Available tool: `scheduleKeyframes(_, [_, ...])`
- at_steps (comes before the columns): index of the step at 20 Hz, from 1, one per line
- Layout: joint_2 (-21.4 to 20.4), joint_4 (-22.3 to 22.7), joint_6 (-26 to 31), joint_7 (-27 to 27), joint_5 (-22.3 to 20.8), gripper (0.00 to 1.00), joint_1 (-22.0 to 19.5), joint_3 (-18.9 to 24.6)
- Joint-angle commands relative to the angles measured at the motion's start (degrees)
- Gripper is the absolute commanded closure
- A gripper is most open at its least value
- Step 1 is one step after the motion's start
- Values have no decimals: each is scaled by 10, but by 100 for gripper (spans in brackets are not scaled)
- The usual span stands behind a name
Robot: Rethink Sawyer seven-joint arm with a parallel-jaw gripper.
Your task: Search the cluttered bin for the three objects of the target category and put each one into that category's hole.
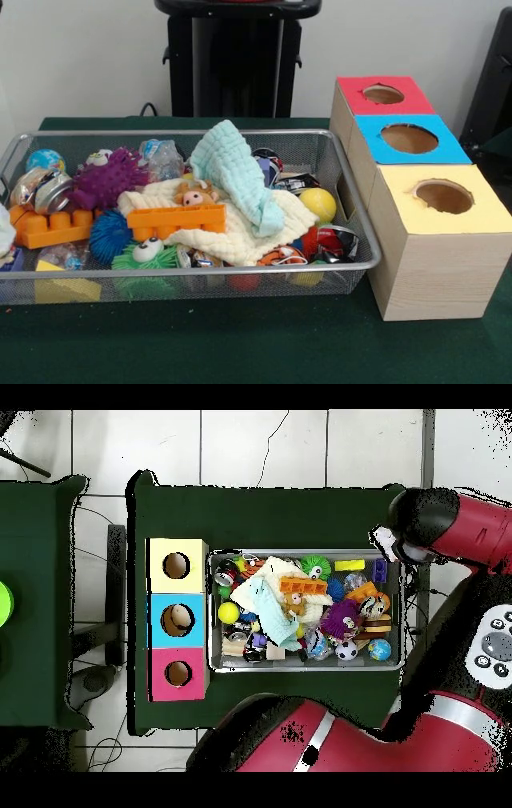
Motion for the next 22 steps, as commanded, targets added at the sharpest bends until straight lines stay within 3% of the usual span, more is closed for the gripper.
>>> scheduleKeyframes(1, [15, 32, 35, 103, 54, 100, 13, 78])
scheduleKeyframes(9, [19, 62, -4, 135, 99, 100, 38, 83])
scheduleKeyframes(22, [32, 56, 12, 192, 135, 100, 89, 44])
